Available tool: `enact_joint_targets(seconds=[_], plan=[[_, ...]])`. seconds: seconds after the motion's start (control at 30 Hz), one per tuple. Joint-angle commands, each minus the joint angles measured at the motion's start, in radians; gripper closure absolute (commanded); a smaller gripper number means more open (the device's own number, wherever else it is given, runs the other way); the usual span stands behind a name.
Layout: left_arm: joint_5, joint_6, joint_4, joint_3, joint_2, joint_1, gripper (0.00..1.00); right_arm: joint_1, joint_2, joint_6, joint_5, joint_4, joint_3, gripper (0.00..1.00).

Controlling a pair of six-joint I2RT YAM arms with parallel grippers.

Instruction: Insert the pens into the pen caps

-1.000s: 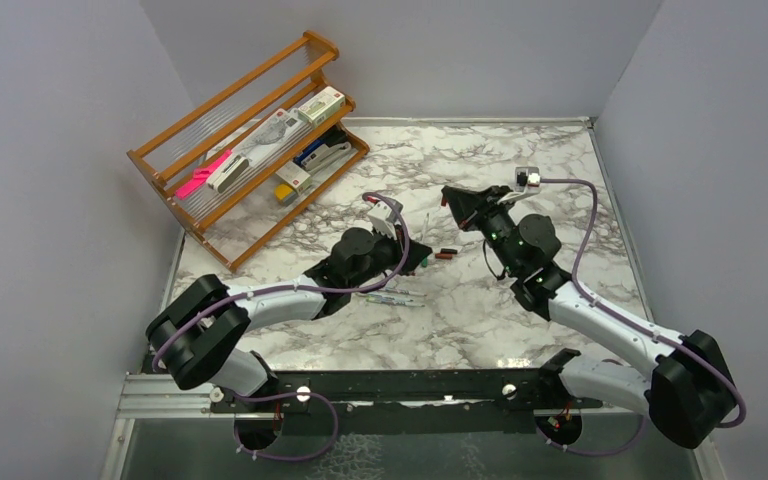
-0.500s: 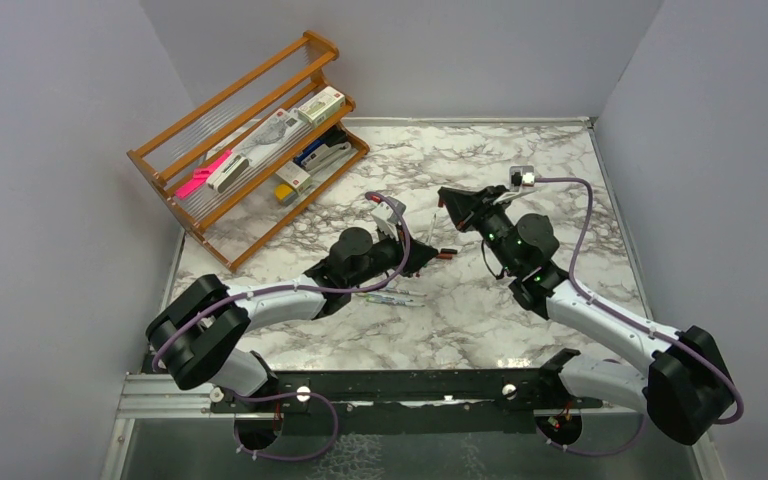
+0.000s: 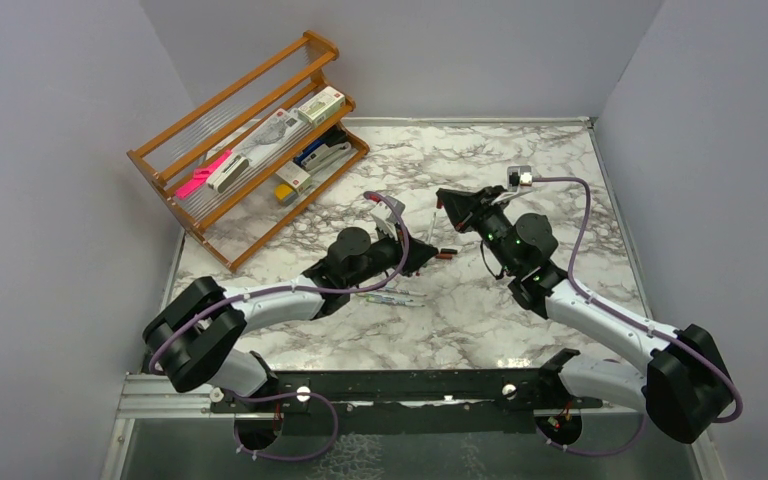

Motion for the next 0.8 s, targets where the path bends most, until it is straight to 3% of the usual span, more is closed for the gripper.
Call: enact_joint_targets(seconds=[0.0, 0.77], plan=[[0.019, 0.010, 0.050, 0.007, -0.043, 0.003, 1.00, 0.000, 0.004, 0.005, -0.029, 0.021, 0.005, 0.98], [0.022, 0.008, 0.051, 0.010, -0.028, 0.003, 1.00, 0.000, 0.001, 0.004, -0.074, 0.026, 0.004, 0.98]])
